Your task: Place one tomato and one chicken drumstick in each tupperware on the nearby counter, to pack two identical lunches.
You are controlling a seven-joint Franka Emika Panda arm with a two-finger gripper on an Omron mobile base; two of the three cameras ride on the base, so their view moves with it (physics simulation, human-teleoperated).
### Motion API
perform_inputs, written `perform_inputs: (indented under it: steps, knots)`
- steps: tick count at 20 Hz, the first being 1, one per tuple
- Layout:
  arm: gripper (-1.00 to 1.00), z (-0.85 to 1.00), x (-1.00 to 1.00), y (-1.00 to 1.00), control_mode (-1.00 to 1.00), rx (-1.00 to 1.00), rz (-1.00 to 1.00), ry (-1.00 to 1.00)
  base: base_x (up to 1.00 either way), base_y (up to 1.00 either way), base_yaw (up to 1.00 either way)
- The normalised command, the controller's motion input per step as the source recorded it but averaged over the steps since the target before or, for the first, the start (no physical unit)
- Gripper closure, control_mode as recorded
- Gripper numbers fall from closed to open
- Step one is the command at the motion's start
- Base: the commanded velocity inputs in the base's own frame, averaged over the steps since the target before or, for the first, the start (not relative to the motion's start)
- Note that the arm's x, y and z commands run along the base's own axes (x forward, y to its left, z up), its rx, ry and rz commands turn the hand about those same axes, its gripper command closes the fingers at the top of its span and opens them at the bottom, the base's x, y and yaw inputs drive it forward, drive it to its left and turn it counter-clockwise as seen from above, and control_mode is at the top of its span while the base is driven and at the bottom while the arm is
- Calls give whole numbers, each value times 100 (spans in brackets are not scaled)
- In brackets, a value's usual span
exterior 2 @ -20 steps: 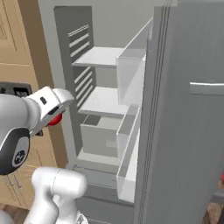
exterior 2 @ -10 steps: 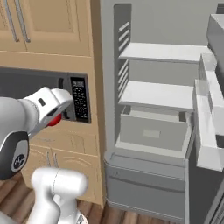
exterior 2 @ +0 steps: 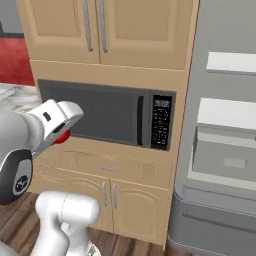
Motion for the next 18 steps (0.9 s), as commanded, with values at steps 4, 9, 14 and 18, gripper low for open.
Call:
perform_inputs:
  steps: [4, 9, 14, 18]
  knots:
    - [100, 0, 0, 0, 100, 0, 0, 0, 0, 100, 22]
    - [100, 0, 0, 0, 100, 0, 0, 0, 2, 100, 40]
    - [100, 0, 0, 0, 100, 0, 0, 0, 17, 100, 35]
    - [100, 0, 0, 0, 100, 0, 0, 0, 32, 100, 28]
